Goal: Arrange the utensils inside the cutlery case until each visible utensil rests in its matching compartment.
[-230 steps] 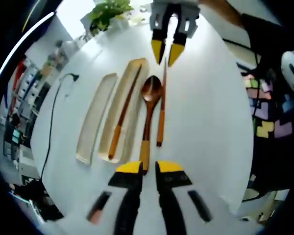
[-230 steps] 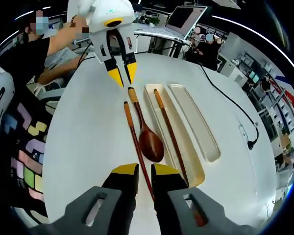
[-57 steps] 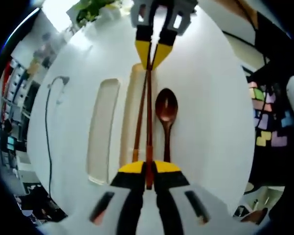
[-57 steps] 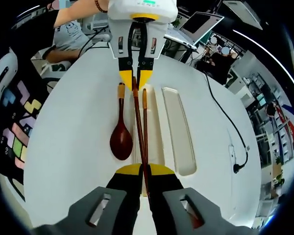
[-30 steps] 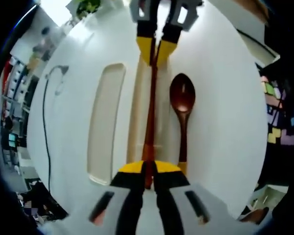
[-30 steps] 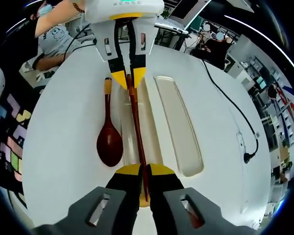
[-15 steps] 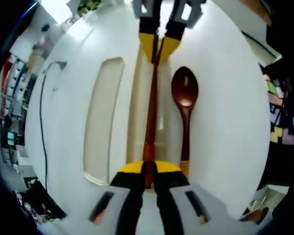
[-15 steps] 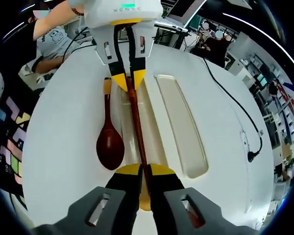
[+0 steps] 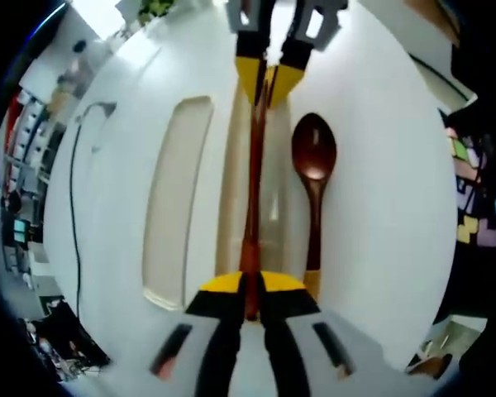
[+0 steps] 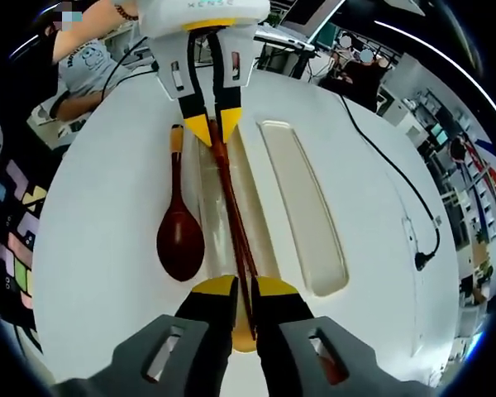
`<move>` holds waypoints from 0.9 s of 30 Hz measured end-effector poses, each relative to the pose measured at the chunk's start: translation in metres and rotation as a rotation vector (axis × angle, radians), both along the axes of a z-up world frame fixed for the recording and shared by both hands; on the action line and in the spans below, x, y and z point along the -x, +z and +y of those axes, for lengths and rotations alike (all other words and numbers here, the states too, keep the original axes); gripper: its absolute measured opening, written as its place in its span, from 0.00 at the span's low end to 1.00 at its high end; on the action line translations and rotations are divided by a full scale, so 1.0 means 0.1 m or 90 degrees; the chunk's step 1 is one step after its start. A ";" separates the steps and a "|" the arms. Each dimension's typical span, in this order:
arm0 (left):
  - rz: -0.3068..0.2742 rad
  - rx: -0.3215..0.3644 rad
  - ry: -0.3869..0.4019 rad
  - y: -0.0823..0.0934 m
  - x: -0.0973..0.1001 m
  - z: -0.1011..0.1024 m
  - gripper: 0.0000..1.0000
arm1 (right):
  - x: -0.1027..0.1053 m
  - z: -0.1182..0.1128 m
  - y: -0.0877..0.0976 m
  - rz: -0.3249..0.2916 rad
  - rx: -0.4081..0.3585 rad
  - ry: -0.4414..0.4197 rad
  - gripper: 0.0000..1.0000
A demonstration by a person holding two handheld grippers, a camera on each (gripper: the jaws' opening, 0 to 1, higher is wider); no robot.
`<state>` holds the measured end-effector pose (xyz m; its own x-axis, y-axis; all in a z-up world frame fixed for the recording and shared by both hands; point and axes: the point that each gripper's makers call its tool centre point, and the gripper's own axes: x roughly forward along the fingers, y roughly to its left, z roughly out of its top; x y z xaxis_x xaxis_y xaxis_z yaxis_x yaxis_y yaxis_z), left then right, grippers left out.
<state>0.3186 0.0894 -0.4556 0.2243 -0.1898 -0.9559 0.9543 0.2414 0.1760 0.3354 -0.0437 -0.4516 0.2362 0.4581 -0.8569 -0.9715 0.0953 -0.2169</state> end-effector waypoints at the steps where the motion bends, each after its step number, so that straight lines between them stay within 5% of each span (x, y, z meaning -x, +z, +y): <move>1: 0.000 0.003 0.003 0.01 0.00 0.00 0.06 | -0.01 -0.01 0.00 -0.003 0.002 -0.002 0.08; 20: -0.040 0.043 -0.031 0.23 0.19 -0.08 0.13 | -0.01 -0.06 0.19 -0.028 -0.019 -0.017 0.12; 27: -0.033 0.038 -0.050 0.12 0.38 0.00 0.14 | 0.16 -0.13 0.27 -0.035 -0.028 -0.024 0.12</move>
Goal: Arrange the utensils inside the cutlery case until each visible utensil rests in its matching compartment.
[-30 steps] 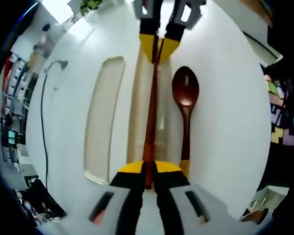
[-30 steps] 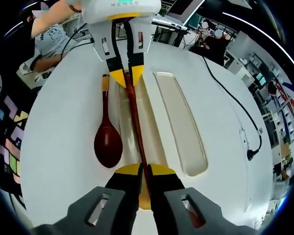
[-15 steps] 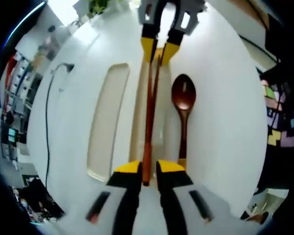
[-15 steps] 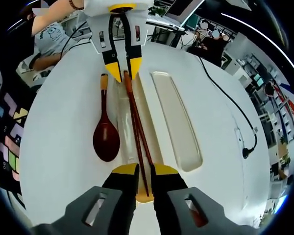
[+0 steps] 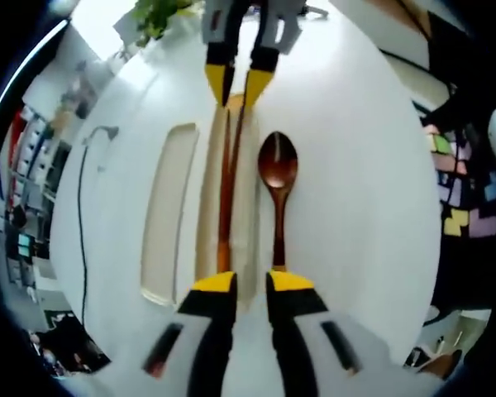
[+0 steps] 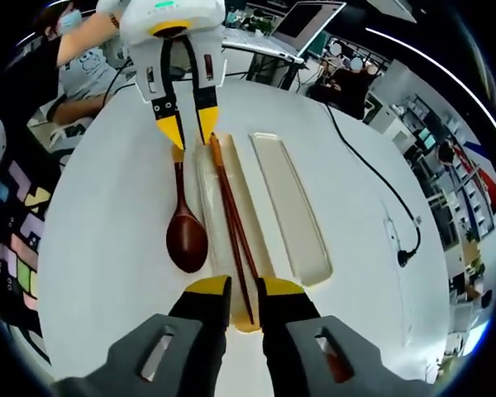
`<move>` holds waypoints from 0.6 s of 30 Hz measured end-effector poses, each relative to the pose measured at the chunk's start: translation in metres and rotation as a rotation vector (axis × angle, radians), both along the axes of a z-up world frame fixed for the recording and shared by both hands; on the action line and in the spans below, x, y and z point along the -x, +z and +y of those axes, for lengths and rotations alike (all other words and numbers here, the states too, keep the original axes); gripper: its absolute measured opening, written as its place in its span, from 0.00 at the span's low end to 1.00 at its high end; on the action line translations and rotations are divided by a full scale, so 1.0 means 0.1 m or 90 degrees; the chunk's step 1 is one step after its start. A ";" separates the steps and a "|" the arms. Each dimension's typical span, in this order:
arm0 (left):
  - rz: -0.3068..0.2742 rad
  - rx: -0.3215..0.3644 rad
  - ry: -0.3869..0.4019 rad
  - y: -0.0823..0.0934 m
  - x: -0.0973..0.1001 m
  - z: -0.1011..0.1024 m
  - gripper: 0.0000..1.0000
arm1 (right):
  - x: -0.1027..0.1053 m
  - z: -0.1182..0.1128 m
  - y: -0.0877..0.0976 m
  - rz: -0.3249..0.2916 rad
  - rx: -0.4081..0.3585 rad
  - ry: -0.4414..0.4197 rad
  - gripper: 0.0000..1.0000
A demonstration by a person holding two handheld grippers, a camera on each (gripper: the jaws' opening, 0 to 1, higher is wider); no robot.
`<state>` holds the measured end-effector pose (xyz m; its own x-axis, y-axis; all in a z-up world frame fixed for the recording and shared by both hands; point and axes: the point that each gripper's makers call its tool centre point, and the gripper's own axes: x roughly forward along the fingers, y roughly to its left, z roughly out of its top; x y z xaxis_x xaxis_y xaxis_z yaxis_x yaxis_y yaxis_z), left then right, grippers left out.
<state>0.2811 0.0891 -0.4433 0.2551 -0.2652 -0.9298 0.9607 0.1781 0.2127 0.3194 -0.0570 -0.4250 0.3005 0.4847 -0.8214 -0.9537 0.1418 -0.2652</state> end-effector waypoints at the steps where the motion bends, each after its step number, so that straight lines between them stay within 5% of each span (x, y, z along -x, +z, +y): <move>1: 0.000 0.000 0.000 -0.01 0.01 0.01 0.14 | 0.02 -0.01 0.00 0.001 -0.001 -0.002 0.12; 18: -0.031 0.059 0.032 0.14 -0.06 0.09 0.12 | 0.00 -0.03 -0.05 0.006 -0.005 -0.007 0.13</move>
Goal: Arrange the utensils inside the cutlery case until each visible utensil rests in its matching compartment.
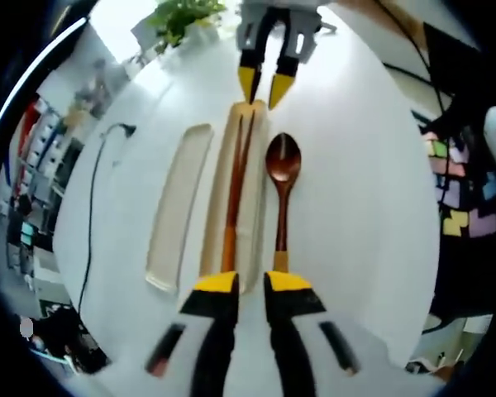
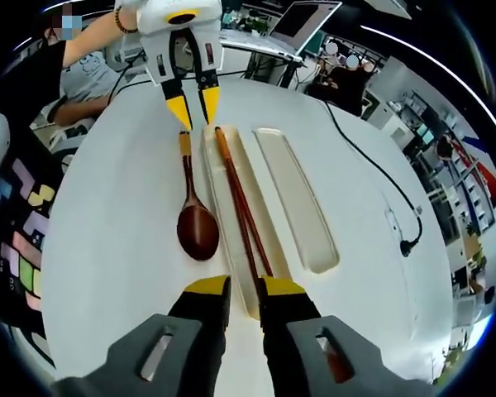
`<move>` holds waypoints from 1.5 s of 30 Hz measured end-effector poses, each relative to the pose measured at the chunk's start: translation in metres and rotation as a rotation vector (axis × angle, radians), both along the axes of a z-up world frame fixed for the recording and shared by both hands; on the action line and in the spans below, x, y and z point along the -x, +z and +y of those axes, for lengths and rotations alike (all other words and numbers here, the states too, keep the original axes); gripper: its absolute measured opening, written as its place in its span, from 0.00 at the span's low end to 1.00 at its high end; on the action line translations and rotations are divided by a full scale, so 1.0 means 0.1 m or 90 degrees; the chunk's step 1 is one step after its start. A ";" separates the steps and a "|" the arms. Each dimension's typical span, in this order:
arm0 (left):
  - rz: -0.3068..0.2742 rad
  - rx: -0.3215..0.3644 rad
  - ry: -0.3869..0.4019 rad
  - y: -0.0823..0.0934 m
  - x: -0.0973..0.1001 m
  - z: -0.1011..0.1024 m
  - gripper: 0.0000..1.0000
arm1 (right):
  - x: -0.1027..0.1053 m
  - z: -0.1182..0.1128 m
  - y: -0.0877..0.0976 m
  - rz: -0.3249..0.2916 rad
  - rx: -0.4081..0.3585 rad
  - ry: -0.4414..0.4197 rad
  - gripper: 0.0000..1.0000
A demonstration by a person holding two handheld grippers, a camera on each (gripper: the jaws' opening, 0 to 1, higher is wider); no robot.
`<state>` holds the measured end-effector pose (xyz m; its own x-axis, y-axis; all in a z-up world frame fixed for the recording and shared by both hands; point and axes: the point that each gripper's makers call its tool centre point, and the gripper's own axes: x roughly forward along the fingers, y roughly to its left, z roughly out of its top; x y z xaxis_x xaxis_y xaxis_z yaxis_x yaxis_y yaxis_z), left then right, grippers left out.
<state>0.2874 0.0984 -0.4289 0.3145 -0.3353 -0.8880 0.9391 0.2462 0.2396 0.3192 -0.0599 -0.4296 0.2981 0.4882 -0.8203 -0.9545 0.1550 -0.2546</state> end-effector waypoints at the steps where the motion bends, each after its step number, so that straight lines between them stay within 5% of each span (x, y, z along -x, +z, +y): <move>1: -0.002 -0.002 -0.001 0.00 -0.02 -0.01 0.12 | -0.01 0.03 0.01 0.000 -0.002 0.000 0.13; 17: -0.015 -0.024 0.024 -0.06 -0.25 -0.02 0.01 | -0.08 0.75 0.07 -0.045 -0.036 0.064 0.10; 32: 0.023 -0.023 0.028 -0.18 -0.16 -0.04 0.00 | 0.00 1.04 -0.10 -0.001 -0.043 0.096 0.04; 45: 0.006 0.002 0.027 -0.22 -0.20 -0.04 0.01 | -0.06 1.04 -0.22 0.012 -0.052 0.084 0.03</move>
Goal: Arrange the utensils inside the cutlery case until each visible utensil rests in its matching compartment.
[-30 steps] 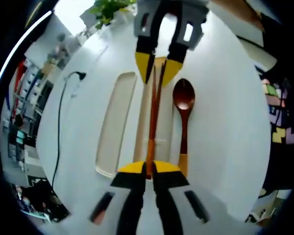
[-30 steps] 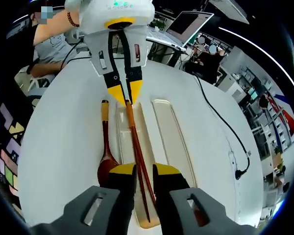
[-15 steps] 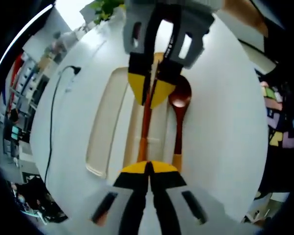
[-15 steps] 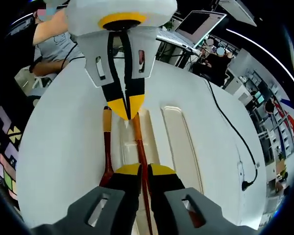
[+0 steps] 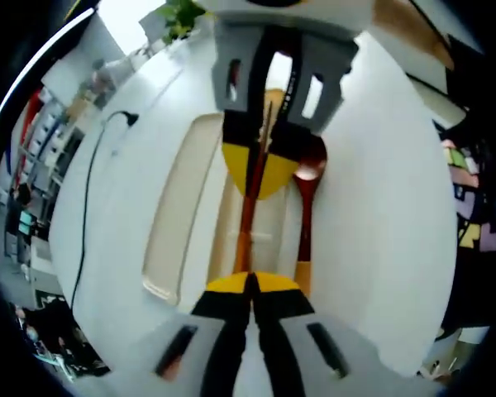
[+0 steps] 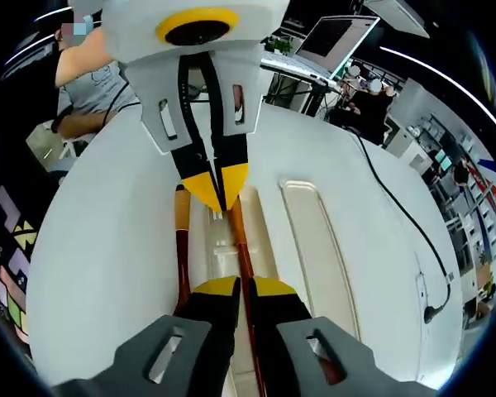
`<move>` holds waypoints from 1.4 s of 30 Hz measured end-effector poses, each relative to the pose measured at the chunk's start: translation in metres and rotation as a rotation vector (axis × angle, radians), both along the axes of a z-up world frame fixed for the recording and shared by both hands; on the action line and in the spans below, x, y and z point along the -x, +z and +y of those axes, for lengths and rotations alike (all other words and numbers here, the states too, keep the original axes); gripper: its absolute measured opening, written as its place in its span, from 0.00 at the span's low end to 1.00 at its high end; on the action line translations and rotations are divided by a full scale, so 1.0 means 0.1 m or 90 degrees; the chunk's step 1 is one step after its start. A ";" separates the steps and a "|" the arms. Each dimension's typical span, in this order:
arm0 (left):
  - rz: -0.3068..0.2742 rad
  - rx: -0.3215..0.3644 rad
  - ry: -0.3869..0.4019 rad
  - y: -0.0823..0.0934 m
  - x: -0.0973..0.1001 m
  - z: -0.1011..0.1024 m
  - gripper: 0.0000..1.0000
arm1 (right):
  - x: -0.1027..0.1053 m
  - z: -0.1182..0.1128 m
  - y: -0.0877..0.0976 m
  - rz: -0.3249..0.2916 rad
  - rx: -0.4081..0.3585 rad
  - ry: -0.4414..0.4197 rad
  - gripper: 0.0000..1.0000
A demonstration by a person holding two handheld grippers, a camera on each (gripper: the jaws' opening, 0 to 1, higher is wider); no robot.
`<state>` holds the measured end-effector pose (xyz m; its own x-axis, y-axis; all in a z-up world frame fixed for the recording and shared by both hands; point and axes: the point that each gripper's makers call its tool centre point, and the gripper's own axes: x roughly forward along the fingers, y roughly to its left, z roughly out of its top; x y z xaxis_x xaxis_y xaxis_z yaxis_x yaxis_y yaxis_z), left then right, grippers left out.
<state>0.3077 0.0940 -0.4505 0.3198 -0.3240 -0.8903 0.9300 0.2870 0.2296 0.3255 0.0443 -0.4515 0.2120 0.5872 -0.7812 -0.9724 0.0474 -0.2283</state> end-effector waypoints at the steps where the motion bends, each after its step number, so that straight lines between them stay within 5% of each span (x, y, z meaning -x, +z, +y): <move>1: -0.001 0.000 -0.001 0.00 0.00 0.00 0.01 | 0.00 0.00 -0.01 -0.001 0.001 -0.001 0.03; 23: -0.014 0.004 0.006 0.02 -0.13 -0.06 0.01 | -0.14 -0.04 -0.06 0.009 0.005 -0.024 0.03; 42: -0.030 -0.009 0.041 -0.02 -0.19 -0.02 0.02 | -0.08 -0.04 -0.06 0.008 0.022 0.024 0.05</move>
<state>0.3263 0.0917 -0.4528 0.3818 -0.2892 -0.8778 0.8976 0.3424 0.2776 0.3338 0.0400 -0.4571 0.1799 0.5674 -0.8036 -0.9763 0.0031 -0.2163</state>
